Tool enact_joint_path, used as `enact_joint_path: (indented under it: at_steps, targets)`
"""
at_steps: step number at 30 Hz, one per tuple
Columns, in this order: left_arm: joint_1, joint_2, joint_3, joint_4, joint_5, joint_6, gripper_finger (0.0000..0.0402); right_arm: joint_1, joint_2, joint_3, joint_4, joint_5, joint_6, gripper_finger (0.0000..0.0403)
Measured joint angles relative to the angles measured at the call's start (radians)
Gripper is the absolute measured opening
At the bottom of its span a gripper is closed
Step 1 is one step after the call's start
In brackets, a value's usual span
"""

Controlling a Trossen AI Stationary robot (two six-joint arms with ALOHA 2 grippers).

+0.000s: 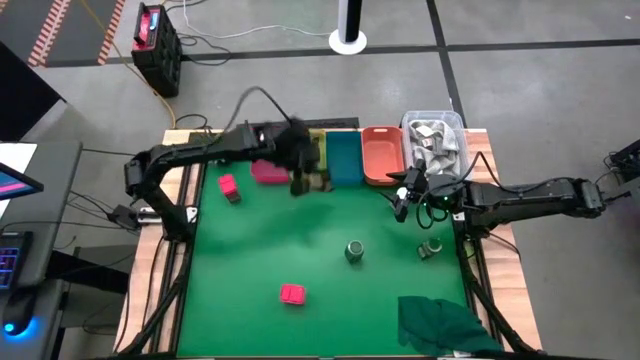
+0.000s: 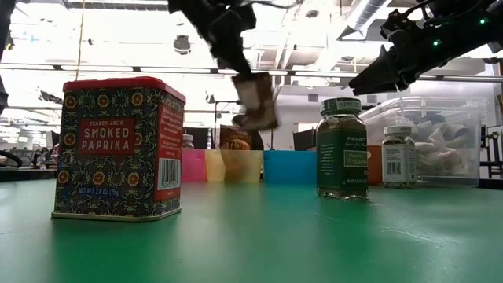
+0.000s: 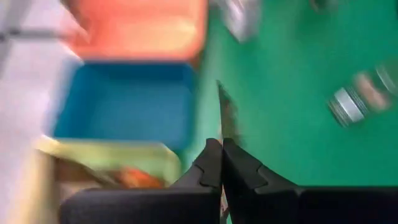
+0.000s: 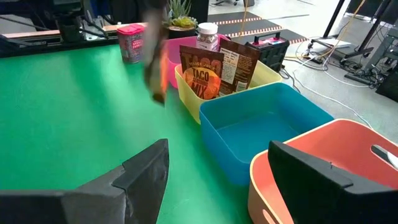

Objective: Sort spices by type
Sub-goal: Put the brown seasoning pack into the yellow bin

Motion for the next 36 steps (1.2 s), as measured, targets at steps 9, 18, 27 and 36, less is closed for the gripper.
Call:
enact_joint_path:
  at_steps: [9,18,27,36]
  targets:
    - [0.198,0.011,0.016,0.381,0.000,0.049,0.0000,0.000,0.000,0.000,0.017,0.000,0.001,0.0301]
    - [0.337,0.052,0.016,0.439,-0.029,0.033,0.0000,0.000,0.000,0.000,0.040,0.000,0.008,0.0301]
    - [0.399,0.133,0.015,0.417,-0.026,0.026,0.0000,0.003,0.000,0.000,0.039,0.000,0.019,0.0301]
    - [0.400,0.144,0.015,0.305,-0.023,0.048,0.0000,0.002,0.000,0.000,0.039,-0.001,0.018,0.0301]
